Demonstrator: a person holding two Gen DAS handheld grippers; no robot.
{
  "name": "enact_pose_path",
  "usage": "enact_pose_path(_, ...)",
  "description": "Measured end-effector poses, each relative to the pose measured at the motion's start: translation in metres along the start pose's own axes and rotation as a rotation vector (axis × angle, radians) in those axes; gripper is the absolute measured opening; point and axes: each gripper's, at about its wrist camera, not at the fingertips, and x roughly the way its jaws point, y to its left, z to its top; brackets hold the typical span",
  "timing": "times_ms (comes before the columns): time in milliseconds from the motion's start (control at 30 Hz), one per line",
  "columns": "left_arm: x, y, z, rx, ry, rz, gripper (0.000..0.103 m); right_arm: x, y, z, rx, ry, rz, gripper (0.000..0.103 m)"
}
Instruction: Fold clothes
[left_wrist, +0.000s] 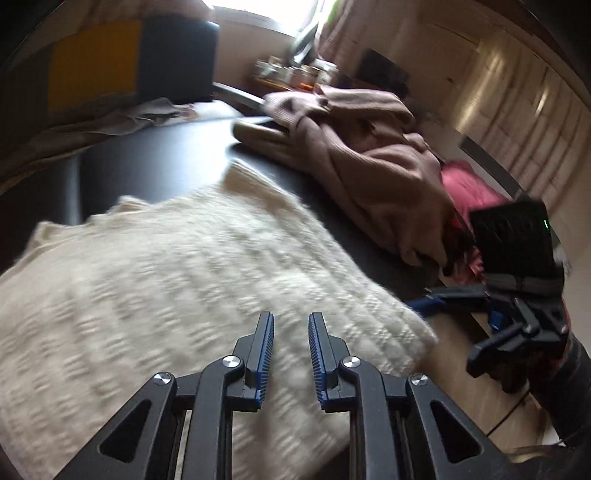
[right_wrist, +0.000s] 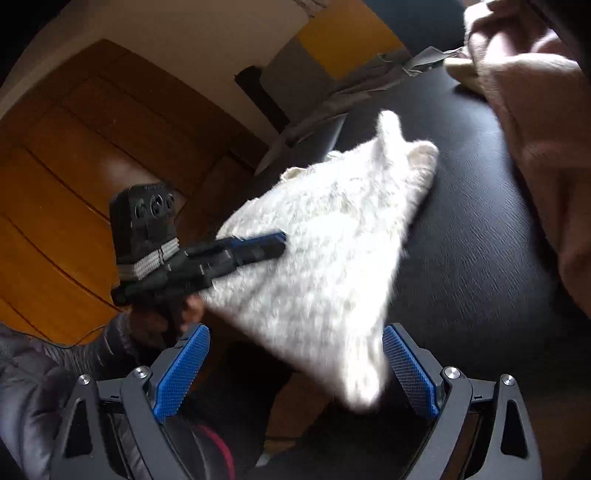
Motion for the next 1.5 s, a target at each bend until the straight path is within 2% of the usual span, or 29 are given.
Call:
enact_pose_path(133,0.012,0.015,0.000,-0.033,0.021,-0.032,0.019,0.024,-0.008,0.020,-0.014,0.079,0.096,0.102)
enact_pose_path(200,0.020,0.027,-0.001,-0.086,0.044,-0.065,0.018,0.036,-0.005,0.025,-0.034,0.193,0.182,0.103)
enact_pose_path(267,0.026,0.035,0.000,-0.140,0.064,-0.092,0.017,0.042,0.004,0.019,-0.099,0.339,0.221,0.103)
enact_pose_path(300,0.027,0.037,0.000,-0.154,0.071,-0.097,0.017,0.045,0.006,0.014,-0.130,0.423,0.215,0.103)
enact_pose_path(400,0.028,0.039,0.000,-0.165,0.074,-0.095,0.015,0.060,-0.002,-0.015,-0.182,0.712,0.042,0.102)
enact_pose_path(467,0.030,0.038,-0.001,-0.168,0.063,-0.093,0.015,0.064,0.001,-0.030,-0.259,0.795,-0.066,0.099)
enact_pose_path(567,0.033,0.033,-0.003,-0.179,0.049,-0.096,0.015,0.051,0.000,-0.023,-0.186,0.703,-0.078,0.099)
enact_pose_path(667,0.029,0.030,-0.010,-0.159,0.011,-0.106,0.015,0.017,-0.004,-0.004,-0.109,0.507,-0.066,0.100)
enact_pose_path(733,0.027,0.032,-0.013,-0.169,-0.002,-0.117,0.015,-0.008,-0.010,0.014,-0.054,0.327,-0.056,0.101)
enact_pose_path(800,0.026,0.034,-0.013,-0.187,0.001,-0.129,0.015,-0.019,-0.014,0.028,-0.016,0.223,-0.020,0.103)
enact_pose_path(833,0.026,0.035,-0.013,-0.191,0.004,-0.132,0.015,-0.018,-0.015,0.033,-0.009,0.199,0.001,0.103)
enact_pose_path(933,0.027,0.036,-0.012,-0.198,0.008,-0.137,0.015,0.000,-0.014,0.044,-0.019,0.218,0.025,0.103)
enact_pose_path(1000,0.029,0.036,-0.011,-0.198,0.007,-0.138,0.015,0.010,-0.010,0.040,-0.037,0.237,0.034,0.103)
enact_pose_path(1100,0.030,0.036,-0.010,-0.201,0.009,-0.145,0.015,0.023,-0.002,0.052,-0.078,0.214,0.070,0.103)
enact_pose_path(1133,0.030,0.037,-0.010,-0.201,0.010,-0.148,0.015,0.027,0.002,0.056,-0.086,0.204,0.089,0.103)
enact_pose_path(1200,0.030,0.037,-0.010,-0.199,0.014,-0.152,0.015,0.034,0.006,0.056,-0.085,0.241,0.174,0.103)
enact_pose_path(1233,0.030,0.037,-0.010,-0.198,0.016,-0.153,0.015,0.040,0.008,0.055,-0.090,0.276,0.210,0.103)
enact_pose_path(1300,0.031,0.037,-0.010,-0.192,0.022,-0.153,0.015,0.059,0.018,0.042,-0.136,0.457,0.224,0.103)
enact_pose_path(1400,0.032,0.037,-0.009,-0.184,0.033,-0.148,0.012,0.074,0.022,0.021,-0.191,0.661,0.183,0.103)
enact_pose_path(1500,0.034,0.038,-0.009,-0.181,0.039,-0.135,0.008,0.066,0.017,0.023,-0.190,0.710,0.161,0.103)
